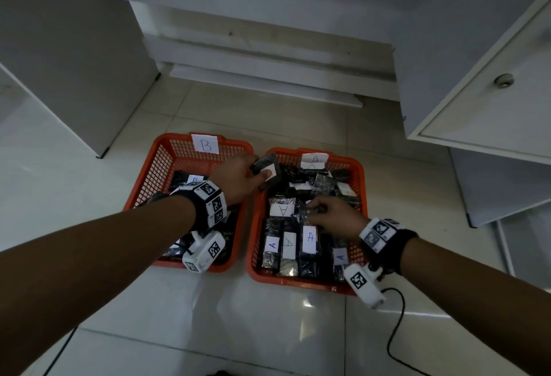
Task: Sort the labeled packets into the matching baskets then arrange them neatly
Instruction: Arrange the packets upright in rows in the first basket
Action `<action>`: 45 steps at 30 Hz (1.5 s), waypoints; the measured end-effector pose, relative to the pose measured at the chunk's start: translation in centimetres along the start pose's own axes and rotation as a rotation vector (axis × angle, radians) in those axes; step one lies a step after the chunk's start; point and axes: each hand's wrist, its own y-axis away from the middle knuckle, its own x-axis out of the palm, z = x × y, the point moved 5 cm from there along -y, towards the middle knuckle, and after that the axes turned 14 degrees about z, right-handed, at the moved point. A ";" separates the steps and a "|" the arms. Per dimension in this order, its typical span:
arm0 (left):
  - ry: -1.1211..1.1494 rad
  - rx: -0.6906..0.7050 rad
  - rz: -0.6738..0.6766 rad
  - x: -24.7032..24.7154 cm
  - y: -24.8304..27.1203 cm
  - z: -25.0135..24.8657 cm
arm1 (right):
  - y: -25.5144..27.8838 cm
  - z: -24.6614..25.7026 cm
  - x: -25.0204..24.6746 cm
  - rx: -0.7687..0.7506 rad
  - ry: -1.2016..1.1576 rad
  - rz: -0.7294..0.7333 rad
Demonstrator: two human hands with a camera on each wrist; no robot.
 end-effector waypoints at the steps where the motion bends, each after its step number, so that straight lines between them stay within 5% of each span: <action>1: 0.009 -0.011 0.001 0.0 0.0 0.0 | 0.3 -0.1 -0.3 0.008 -0.086 0.028; 15: -0.025 -0.019 0.160 1.3 1.0 -1.6 | 2.4 1.6 -4.5 -0.061 -0.012 -0.091; 20: -0.034 -0.076 0.160 1.6 0.6 -0.9 | 3.3 0.0 -2.8 -0.060 0.027 0.044; 28: -0.382 -0.026 0.248 4.8 -1.4 -2.4 | 3.6 -3.6 0.7 -0.112 -0.163 -0.037; 33: -0.568 -0.098 0.144 4.9 -1.2 -2.7 | 2.2 -3.3 1.7 -0.121 -0.121 -0.061; 36: -0.616 -0.022 0.108 4.4 -0.9 -3.0 | 1.0 -2.8 2.0 -0.141 -0.029 -0.077; 40: -0.700 0.190 0.307 5.7 0.3 -2.9 | 0.0 -2.2 3.3 -0.119 -0.002 -0.058; 45: -0.817 0.188 0.481 7.4 1.6 -2.4 | -0.2 -2.1 4.5 -0.122 0.242 -0.008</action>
